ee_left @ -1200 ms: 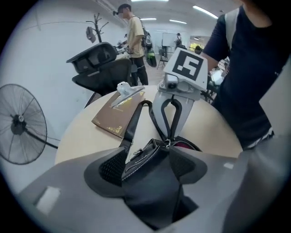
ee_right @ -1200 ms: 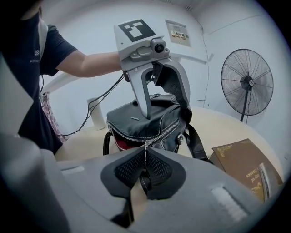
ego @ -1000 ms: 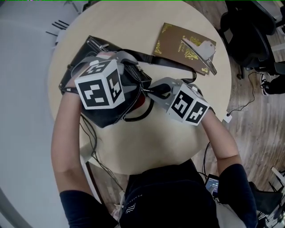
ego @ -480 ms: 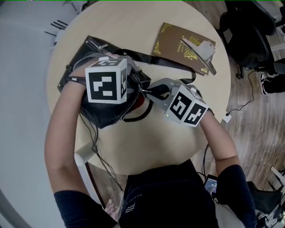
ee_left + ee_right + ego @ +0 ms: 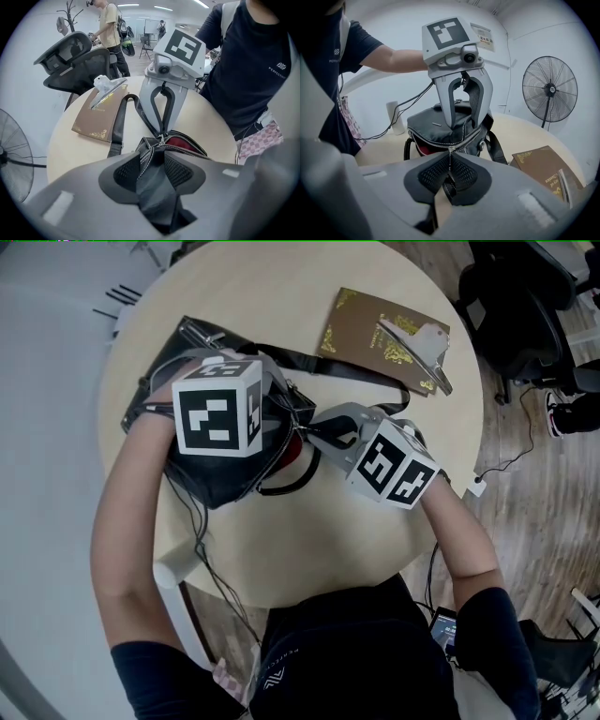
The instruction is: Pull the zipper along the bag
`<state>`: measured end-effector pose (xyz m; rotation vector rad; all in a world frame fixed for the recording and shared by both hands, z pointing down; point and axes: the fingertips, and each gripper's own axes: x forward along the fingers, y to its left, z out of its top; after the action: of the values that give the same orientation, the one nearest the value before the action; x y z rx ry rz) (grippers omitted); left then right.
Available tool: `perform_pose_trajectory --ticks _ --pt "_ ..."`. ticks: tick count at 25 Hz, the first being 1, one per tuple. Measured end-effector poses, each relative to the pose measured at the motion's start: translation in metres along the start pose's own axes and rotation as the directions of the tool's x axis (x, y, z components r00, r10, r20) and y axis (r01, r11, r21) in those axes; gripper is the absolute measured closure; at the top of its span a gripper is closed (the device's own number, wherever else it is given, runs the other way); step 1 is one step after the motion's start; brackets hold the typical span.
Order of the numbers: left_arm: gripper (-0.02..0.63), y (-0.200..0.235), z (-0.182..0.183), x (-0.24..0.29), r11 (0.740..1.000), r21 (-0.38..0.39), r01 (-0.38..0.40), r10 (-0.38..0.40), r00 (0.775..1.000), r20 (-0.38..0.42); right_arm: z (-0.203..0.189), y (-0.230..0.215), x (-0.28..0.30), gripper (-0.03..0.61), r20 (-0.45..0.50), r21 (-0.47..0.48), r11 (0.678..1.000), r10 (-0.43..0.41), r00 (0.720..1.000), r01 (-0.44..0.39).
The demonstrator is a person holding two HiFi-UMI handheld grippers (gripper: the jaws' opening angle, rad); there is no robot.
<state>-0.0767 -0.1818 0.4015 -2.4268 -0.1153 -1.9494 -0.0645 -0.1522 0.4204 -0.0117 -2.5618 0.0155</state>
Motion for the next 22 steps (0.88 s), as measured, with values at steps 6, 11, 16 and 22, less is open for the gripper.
perform_pose_trajectory --ticks 6,11,16,22 --pt "0.456 0.011 0.003 -0.013 0.997 -0.014 -0.075 0.075 0.997 0.032 0.006 -0.005 -0.008 0.566 0.03 0.027 0.999 -0.038 0.999 0.038" --pt "0.454 0.025 0.005 -0.021 0.984 -0.094 -0.149 0.157 0.985 0.076 0.01 -0.014 -0.015 0.566 0.038 0.05 0.995 -0.087 0.995 0.085" --pt "0.454 0.042 0.007 -0.026 0.96 -0.169 -0.221 0.238 0.967 0.086 0.012 -0.023 -0.018 0.566 0.033 0.073 0.988 -0.136 0.99 0.133" --pt "0.454 0.05 0.008 -0.024 0.949 -0.192 -0.249 0.265 0.962 0.063 0.013 -0.019 -0.017 0.566 0.013 0.037 0.991 -0.13 0.991 0.129"
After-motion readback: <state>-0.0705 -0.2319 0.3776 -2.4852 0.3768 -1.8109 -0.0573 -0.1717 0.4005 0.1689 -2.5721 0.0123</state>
